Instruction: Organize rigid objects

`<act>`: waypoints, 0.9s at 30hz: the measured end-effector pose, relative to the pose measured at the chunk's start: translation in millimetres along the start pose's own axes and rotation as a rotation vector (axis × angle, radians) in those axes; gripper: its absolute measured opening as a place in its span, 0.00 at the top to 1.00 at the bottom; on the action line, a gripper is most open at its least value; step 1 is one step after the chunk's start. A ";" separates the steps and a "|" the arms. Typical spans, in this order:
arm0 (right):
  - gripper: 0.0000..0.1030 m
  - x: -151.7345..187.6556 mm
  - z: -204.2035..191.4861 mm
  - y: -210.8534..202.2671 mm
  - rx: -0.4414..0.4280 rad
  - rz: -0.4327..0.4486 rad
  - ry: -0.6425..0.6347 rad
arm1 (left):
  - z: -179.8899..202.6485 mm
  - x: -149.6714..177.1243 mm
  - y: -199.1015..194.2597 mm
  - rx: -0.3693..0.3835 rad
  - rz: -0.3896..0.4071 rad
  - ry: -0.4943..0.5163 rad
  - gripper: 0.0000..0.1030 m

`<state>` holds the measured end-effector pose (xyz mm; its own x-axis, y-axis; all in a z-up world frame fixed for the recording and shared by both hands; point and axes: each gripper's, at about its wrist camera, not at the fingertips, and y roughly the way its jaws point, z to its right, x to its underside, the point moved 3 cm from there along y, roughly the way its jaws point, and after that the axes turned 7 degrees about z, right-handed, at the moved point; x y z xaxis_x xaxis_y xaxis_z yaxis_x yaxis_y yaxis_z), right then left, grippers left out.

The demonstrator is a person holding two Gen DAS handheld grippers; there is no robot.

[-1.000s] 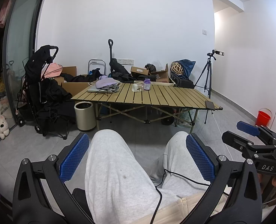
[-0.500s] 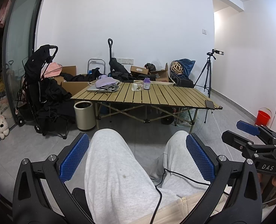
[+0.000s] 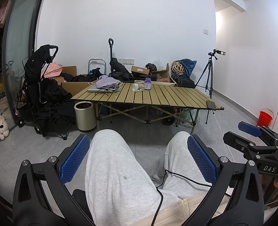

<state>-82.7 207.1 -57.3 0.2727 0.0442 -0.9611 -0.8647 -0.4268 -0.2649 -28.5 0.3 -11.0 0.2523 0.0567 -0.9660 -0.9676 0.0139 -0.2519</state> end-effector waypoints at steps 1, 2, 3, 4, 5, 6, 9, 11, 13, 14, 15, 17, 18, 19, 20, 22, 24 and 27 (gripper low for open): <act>0.12 0.0 -0.1 0.0 0.000 0.000 0.000 | 0.0 0.0 0.1 0.000 0.000 0.000 0.00; 0.12 0.1 -0.1 0.0 0.000 0.000 0.000 | 0.0 0.0 0.1 0.000 -0.001 0.000 0.00; 0.12 0.1 -0.3 0.0 0.000 -0.001 0.001 | 0.0 0.0 0.1 0.000 -0.001 0.000 0.00; 0.12 0.1 -0.5 -0.1 0.000 -0.001 0.001 | 0.0 0.0 0.2 -0.001 -0.001 0.000 0.00; 0.12 0.1 -0.7 -0.3 0.000 -0.001 0.001 | 5.1 9.3 2.4 -0.001 -0.002 -0.001 0.00; 0.12 0.1 -0.8 -0.3 0.000 -0.001 0.000 | 6.1 11.0 2.3 -0.001 -0.002 -0.002 0.00; 0.12 0.0 -1.5 -0.7 0.000 0.000 -0.001 | 6.6 12.5 1.6 -0.002 0.000 0.000 0.00; 0.12 -0.1 -2.0 -1.1 0.000 0.000 -0.001 | 5.3 13.1 3.2 -0.002 0.000 0.000 0.00; 0.12 -0.2 -2.5 -1.3 0.000 -0.001 -0.001 | 5.4 13.2 3.2 -0.002 0.000 -0.001 0.00; 0.12 -0.4 -2.6 -1.3 0.000 -0.001 -0.001 | 5.4 13.1 3.2 -0.003 0.000 0.000 0.00; 0.12 -0.4 -2.8 -1.4 0.000 -0.001 -0.001 | 5.3 13.0 3.3 -0.002 0.000 0.000 0.00; 0.12 -0.5 -3.3 -1.5 0.000 -0.001 -0.001 | 5.2 13.0 3.3 -0.002 -0.001 0.000 0.00; 0.12 -0.4 -3.2 -1.4 0.000 -0.001 -0.001 | 6.2 14.8 3.3 -0.002 0.000 0.000 0.00; 0.12 -0.3 -3.1 -1.4 0.000 0.000 -0.001 | 5.2 13.0 3.4 -0.002 -0.001 0.000 0.00; 0.12 -0.1 -3.1 -1.3 0.000 -0.001 -0.001 | 5.1 12.9 3.4 -0.002 -0.001 -0.001 0.00; 0.12 0.1 -2.9 -1.2 0.000 -0.001 -0.001 | 5.2 12.9 3.5 -0.003 -0.001 -0.001 0.00; 0.12 0.3 -2.9 -1.2 0.000 -0.001 -0.001 | 5.3 13.2 3.5 -0.002 -0.002 -0.001 0.00; 0.12 0.8 -2.6 -0.8 0.000 -0.002 -0.001 | 5.3 13.2 3.7 -0.002 -0.002 -0.001 0.00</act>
<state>-80.7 205.2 -57.7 0.2739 0.0458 -0.9607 -0.8642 -0.4267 -0.2667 -28.7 6.3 -24.3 0.2544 0.0574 -0.9654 -0.9671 0.0119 -0.2542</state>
